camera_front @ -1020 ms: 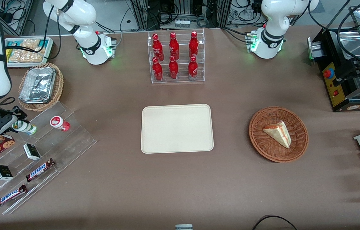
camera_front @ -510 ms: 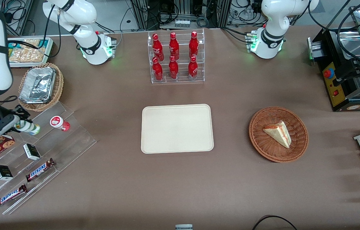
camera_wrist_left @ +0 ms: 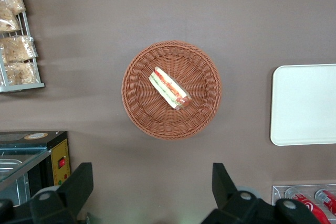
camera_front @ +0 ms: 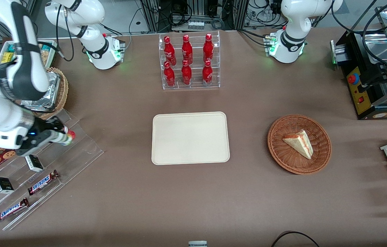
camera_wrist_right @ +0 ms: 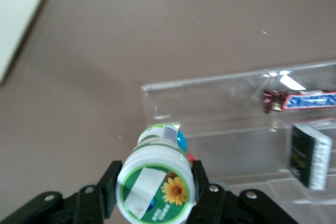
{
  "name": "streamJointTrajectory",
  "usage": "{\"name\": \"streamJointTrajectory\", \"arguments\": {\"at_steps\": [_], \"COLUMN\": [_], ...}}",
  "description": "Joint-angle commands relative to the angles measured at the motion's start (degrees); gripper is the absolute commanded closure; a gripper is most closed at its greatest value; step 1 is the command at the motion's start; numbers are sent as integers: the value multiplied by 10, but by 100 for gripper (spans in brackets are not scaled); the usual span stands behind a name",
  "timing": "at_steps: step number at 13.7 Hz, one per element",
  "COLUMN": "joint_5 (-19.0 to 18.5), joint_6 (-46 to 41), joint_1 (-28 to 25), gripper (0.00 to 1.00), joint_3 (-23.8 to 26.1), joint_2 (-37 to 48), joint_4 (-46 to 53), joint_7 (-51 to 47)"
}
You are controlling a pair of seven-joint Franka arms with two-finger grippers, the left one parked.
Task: Place green gum on tray
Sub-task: 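Lift the gum tub and carry it over the cream tray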
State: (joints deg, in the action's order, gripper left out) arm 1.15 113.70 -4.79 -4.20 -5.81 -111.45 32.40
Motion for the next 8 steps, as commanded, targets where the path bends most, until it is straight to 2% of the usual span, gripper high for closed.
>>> {"name": "streamJointTrajectory", "arguments": {"at_steps": [1, 4, 8], "joint_5": [7, 6, 9], "joint_6": [-16, -14, 3], "joint_1": [-61, -128, -186], "gripper": [100, 100, 100], "joint_3": [-5, -5, -5], "joint_2": [3, -3, -17], "joint_4": [8, 8, 9], "joint_7": [-94, -203, -303]}}
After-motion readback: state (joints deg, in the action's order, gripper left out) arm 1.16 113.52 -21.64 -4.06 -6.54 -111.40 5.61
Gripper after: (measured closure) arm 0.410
